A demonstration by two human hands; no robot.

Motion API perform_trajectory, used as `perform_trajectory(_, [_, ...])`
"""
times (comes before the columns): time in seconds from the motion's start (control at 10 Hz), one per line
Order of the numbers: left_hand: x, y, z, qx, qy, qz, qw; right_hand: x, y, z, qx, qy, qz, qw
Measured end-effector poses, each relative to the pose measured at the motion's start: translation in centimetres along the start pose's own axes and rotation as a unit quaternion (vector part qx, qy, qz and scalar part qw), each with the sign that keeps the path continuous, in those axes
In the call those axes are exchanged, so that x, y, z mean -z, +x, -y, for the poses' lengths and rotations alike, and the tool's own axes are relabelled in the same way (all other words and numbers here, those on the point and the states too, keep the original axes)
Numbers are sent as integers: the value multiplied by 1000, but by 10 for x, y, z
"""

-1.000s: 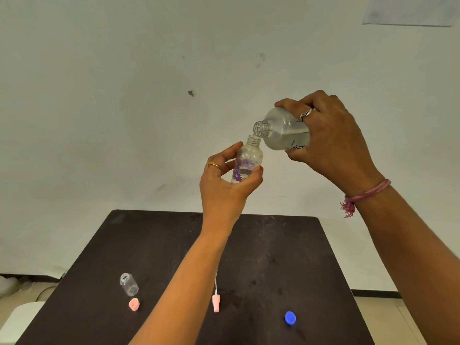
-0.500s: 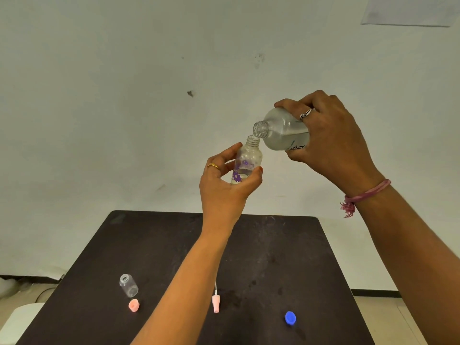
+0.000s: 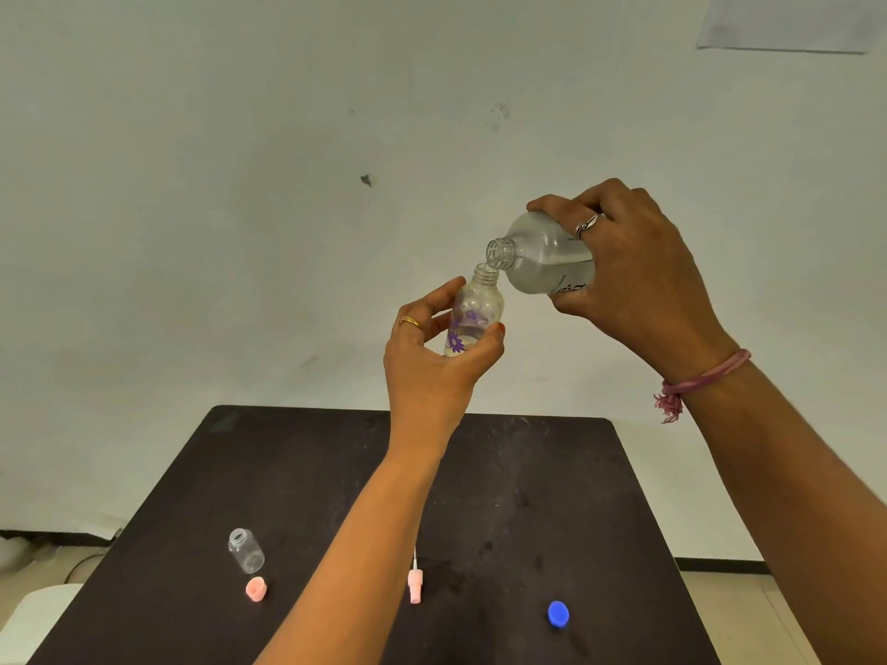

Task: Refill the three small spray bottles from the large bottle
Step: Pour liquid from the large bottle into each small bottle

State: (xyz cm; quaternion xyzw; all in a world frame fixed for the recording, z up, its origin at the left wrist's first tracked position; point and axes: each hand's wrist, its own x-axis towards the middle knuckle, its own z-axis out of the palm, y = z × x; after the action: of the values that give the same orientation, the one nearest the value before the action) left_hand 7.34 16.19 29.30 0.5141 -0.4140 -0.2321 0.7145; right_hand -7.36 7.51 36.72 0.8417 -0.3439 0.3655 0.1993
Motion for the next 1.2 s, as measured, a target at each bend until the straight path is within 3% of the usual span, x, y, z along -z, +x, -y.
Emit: perform_trajectory(1.2, [2, -3, 0, -3, -9, -5, 1000, 3, 0, 3, 12, -2, 2, 1000])
